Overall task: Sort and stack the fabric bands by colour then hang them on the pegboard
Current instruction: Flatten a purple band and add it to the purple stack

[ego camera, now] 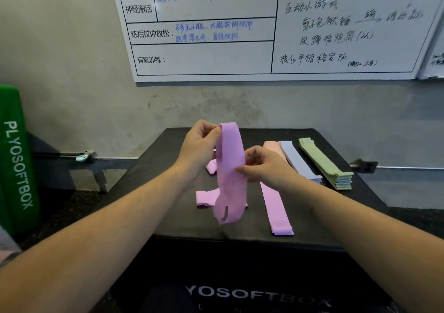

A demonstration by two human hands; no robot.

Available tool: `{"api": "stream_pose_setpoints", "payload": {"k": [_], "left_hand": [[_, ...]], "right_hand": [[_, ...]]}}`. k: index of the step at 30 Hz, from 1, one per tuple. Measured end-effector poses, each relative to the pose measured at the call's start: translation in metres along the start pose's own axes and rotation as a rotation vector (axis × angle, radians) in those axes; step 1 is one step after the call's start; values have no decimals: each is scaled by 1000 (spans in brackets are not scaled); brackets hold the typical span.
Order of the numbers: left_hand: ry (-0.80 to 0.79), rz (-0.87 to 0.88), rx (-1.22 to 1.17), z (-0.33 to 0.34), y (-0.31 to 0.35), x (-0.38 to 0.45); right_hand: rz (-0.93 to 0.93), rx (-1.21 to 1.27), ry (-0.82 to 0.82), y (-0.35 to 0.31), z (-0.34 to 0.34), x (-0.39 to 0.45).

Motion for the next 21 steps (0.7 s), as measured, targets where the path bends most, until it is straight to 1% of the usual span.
{"api": "stream_pose_setpoints", "payload": {"k": [2, 3, 7, 11, 13, 15, 18, 19, 21], "left_hand": [[22, -26, -50, 0, 8, -5], [8, -30, -56, 0, 11, -7], [-68, -25, 10, -1, 18, -20], [-50, -34, 79, 1, 15, -30], [-81, -52, 37, 2, 14, -36], [-116, -78, -22, 5, 15, -42], [-100, -110, -91, 11, 16, -47], [-102, -116, -121, 14, 17, -49], [-158, -129, -175, 21, 21, -54]], "right_hand": [[23, 10, 7, 5, 0, -7], [30, 22, 24, 6, -1, -11], [23, 49, 132, 7, -13, -26], [-28, -39, 176, 4, -29, -41], [-30, -31, 171, 2, -38, -49], [-33, -112, 168, -2, -49, -58], [-54, -213, 153, -6, -66, -72], [-63, -232, 162, -7, -71, -76], [-64, -260, 218, -6, -80, -83]]}}
Point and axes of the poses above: each hand's wrist, its own x-axis towards the middle knuckle, its own z-axis out of the palm, y = z × x, the point moved 2 cm from there along x, towards the middle knuckle, and after that the axes turned 3 degrees about z, right-handed, at the moved point
